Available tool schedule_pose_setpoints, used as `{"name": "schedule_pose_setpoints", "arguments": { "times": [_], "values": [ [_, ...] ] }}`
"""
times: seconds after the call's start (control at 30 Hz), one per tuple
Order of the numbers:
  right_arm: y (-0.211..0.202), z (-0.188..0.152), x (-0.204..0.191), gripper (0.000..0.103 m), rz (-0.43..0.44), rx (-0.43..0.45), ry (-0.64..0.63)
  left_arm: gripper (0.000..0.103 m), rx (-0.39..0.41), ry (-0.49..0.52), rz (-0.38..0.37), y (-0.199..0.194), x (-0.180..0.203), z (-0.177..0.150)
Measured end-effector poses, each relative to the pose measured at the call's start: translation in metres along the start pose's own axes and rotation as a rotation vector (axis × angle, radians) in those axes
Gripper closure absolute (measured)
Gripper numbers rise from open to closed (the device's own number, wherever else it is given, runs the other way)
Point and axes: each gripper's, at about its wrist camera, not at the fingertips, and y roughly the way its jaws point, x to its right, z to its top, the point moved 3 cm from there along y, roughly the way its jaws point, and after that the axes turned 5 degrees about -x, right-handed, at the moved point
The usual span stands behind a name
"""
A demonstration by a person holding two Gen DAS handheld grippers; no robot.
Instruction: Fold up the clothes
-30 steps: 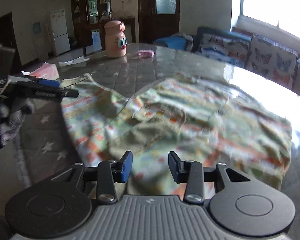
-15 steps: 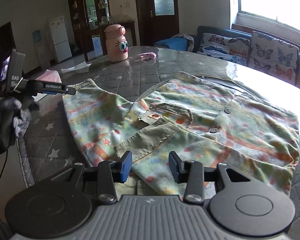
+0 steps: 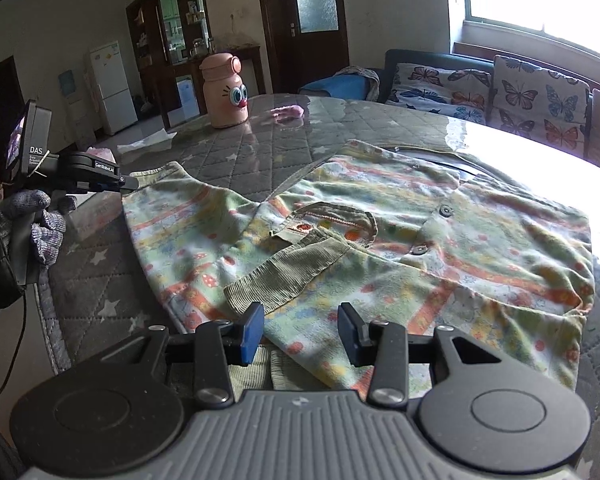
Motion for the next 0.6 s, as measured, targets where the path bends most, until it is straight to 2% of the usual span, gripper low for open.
{"name": "schedule_pose_setpoints", "arguments": {
  "times": [0.23, 0.6],
  "values": [
    [-0.019, 0.002, 0.034, 0.062, -0.019, 0.047, 0.088, 0.093, 0.051, 0.097, -0.18, -0.039, 0.059, 0.004],
    [-0.056, -0.011, 0.101, 0.062, -0.124, 0.13, 0.286, 0.093, -0.076, 0.33, -0.566, -0.06, 0.186, -0.039]
  ]
}}
